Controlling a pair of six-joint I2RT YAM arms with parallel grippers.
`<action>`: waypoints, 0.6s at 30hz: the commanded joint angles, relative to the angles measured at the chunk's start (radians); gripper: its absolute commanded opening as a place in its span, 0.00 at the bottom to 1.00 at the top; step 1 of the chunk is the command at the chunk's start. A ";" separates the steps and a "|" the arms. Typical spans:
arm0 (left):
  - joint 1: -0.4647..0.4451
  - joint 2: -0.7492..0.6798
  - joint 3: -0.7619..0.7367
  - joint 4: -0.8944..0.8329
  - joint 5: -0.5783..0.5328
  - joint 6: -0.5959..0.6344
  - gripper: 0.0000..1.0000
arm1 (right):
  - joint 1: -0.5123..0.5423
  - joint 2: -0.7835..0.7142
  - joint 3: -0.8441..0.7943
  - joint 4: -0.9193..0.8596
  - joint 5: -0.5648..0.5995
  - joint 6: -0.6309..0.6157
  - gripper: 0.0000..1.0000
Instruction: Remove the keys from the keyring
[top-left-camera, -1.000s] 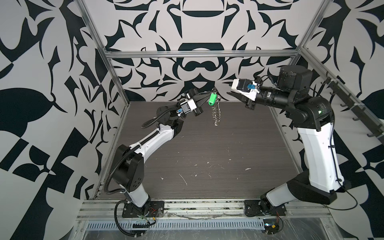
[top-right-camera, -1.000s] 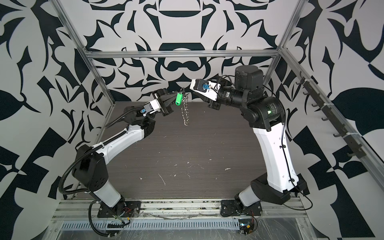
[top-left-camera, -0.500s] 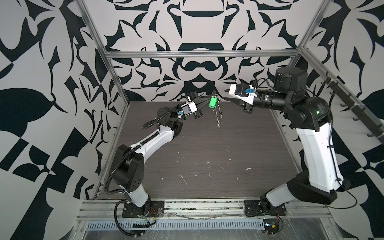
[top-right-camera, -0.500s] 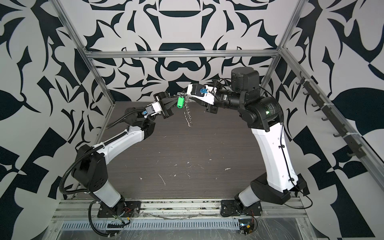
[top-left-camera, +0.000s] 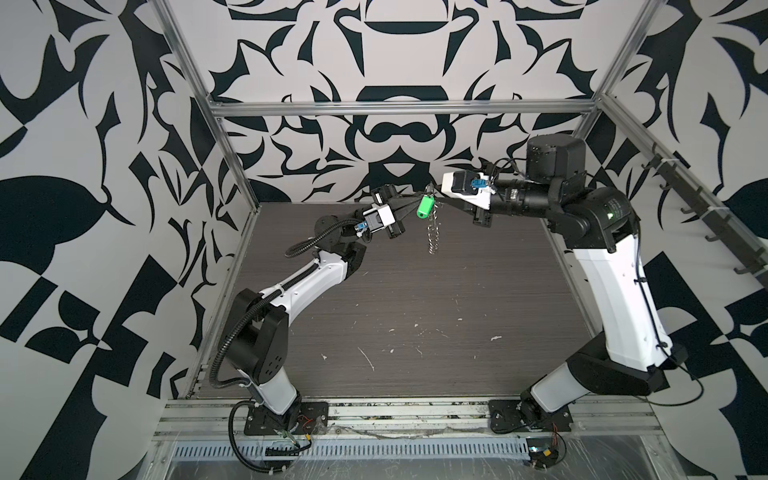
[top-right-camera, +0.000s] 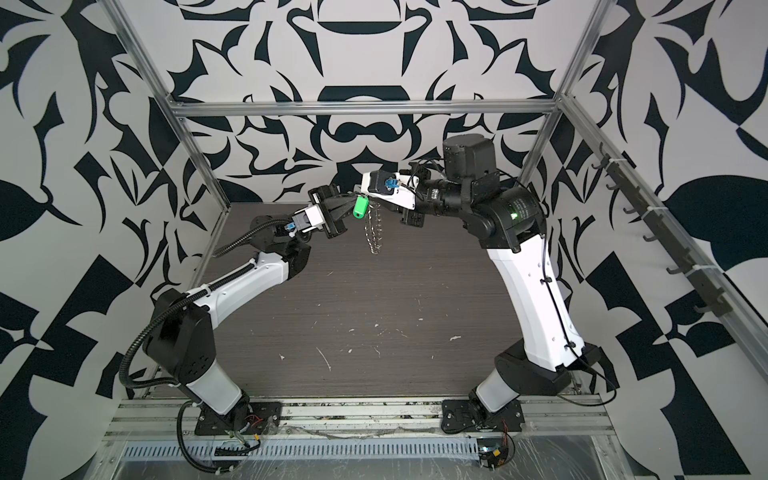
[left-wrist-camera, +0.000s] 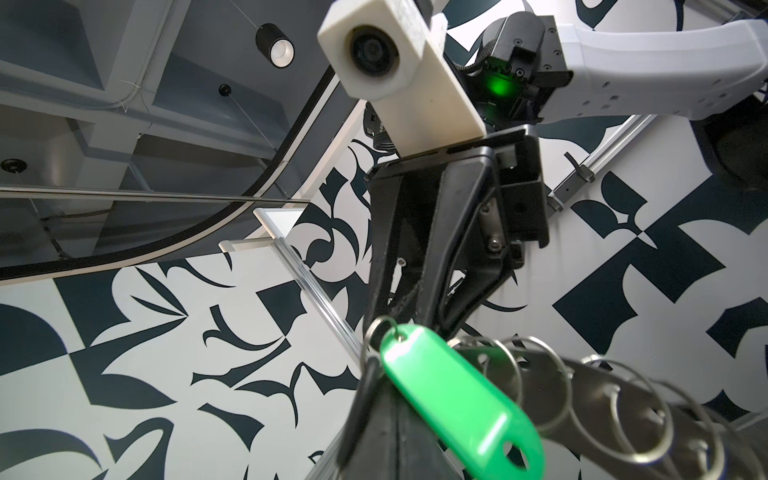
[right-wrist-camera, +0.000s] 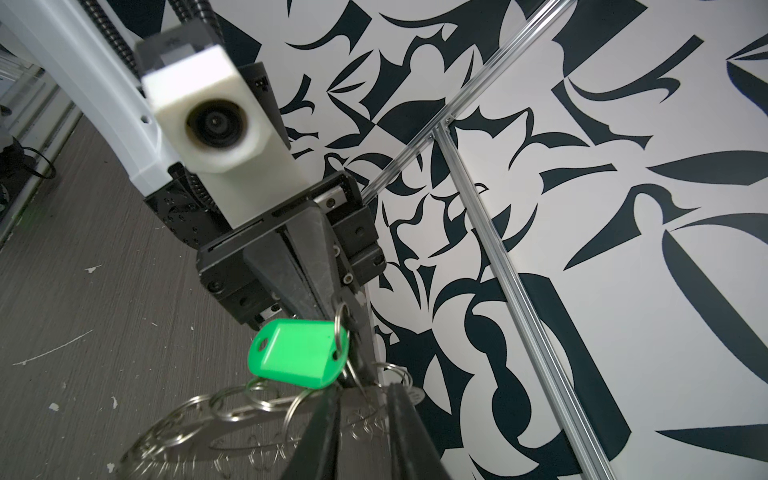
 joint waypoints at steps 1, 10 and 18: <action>0.005 -0.023 -0.009 0.048 -0.004 -0.003 0.00 | 0.010 -0.013 0.012 0.000 0.002 -0.001 0.23; 0.006 -0.029 -0.005 0.048 0.015 0.007 0.00 | 0.021 -0.015 0.002 -0.029 0.030 -0.010 0.19; 0.009 -0.025 0.005 0.047 0.073 0.008 0.00 | 0.040 -0.015 -0.003 -0.055 0.051 -0.012 0.15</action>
